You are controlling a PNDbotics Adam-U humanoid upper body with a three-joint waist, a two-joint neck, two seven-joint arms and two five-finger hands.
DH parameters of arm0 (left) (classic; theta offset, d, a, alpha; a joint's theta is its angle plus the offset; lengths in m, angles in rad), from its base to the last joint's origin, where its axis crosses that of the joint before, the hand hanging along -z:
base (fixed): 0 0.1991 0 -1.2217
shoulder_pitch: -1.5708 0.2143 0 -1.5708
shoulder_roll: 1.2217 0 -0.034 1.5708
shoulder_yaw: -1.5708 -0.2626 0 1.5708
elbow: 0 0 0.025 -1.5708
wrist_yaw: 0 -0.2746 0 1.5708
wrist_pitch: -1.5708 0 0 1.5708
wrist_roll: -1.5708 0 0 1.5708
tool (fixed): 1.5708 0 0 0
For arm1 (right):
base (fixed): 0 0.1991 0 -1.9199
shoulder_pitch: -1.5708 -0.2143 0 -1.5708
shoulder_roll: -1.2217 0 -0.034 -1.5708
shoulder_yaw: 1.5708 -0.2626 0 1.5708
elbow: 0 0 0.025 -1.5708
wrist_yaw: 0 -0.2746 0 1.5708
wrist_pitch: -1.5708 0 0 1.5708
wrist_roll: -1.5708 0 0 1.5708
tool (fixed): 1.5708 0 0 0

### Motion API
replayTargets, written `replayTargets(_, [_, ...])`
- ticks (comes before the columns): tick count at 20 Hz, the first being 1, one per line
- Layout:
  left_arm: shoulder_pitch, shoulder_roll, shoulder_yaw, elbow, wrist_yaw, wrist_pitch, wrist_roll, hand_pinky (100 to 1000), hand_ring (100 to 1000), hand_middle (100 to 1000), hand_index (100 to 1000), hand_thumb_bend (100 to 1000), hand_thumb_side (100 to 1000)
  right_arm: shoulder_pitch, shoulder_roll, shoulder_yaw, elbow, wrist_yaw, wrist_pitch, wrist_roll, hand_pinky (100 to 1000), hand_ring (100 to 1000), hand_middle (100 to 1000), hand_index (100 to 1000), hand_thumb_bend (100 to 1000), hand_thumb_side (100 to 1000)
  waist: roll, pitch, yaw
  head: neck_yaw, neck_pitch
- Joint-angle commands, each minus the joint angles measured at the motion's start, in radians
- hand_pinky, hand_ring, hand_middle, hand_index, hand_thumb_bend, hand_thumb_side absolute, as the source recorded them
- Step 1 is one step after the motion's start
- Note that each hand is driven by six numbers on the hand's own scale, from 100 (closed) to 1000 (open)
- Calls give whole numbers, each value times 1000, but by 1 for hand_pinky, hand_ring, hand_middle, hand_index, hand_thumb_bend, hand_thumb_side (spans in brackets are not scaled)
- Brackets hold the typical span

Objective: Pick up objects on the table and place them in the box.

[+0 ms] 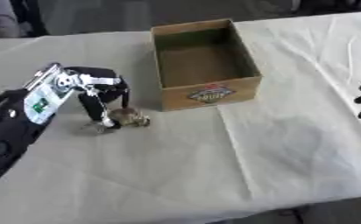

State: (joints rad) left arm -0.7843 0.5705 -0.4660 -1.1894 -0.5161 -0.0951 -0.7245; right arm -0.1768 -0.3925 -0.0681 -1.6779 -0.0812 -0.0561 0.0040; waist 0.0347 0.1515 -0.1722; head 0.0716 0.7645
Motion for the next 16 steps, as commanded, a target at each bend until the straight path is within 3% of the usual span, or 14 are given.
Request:
replayTargets(1, [-12, 11, 4, -20, 0, 7, 35, 134, 188, 138, 295, 413, 100, -14, -20, -8, -10, 3, -2, 2, 377, 559, 590, 629, 100, 374, -4, -15, 0, -1, 5])
replayTargets(8, [-17, 16, 16, -34, 24, 25, 95, 103, 154, 100, 243, 437, 100, -15, -20, -8, -9, 2, -2, 2, 377, 559, 590, 629, 100, 373, -4, -18, 2, -2, 5])
replayTargets(11, [-19, 17, 19, -37, 33, 33, 102, 152, 189, 122, 278, 415, 100, -15, -20, -8, -9, 2, -2, 2, 377, 558, 590, 629, 100, 372, -4, -19, 2, -2, 5])
replayTargets(12, [-19, 18, 19, -38, 38, 37, 100, 189, 218, 151, 305, 424, 100, -15, -20, -9, -9, 2, -2, 2, 377, 559, 590, 629, 100, 372, -5, -19, 2, -2, 5])
replayTargets(14, [-18, 19, 11, -35, 47, 43, 82, 379, 387, 337, 472, 463, 100, -15, -21, -9, -9, 1, -2, 2, 377, 558, 590, 629, 100, 372, -4, -19, 1, -2, 5])
replayTargets(15, [-18, 19, 6, -33, 51, 45, 70, 379, 387, 337, 472, 463, 100, -15, -21, -9, -9, 1, -2, 2, 377, 558, 590, 629, 100, 372, -4, -19, 1, -1, 5])
replayTargets(16, [-17, 20, 1, -30, 54, 46, 56, 502, 510, 483, 614, 495, 100, -15, -21, -9, -9, 1, -2, 2, 377, 558, 590, 629, 100, 372, -4, -20, 0, -1, 5])
